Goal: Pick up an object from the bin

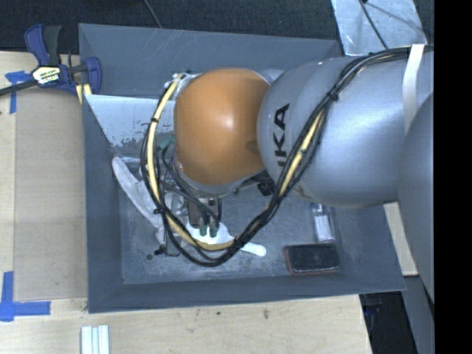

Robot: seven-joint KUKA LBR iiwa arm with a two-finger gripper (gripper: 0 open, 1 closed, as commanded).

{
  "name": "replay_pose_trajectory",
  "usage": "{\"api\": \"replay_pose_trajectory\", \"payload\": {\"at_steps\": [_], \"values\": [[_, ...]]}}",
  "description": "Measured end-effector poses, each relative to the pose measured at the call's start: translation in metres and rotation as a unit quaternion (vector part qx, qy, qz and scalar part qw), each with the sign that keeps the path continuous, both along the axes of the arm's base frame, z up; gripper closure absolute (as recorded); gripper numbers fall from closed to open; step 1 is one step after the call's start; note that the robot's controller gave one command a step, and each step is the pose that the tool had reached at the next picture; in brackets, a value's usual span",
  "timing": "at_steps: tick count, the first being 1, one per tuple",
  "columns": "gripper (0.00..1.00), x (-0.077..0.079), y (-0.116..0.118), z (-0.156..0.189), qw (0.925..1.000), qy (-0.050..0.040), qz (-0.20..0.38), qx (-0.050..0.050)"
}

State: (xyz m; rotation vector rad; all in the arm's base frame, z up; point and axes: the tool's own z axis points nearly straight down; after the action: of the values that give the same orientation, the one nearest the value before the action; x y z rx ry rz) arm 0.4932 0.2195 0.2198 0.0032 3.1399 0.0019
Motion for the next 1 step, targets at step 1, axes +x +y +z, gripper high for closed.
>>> {"api": "replay_pose_trajectory", "payload": {"at_steps": [1], "values": [[0.00, 0.0000, 0.0000, 0.0000, 1.0000, 0.0000, 0.000, 0.000]]}}
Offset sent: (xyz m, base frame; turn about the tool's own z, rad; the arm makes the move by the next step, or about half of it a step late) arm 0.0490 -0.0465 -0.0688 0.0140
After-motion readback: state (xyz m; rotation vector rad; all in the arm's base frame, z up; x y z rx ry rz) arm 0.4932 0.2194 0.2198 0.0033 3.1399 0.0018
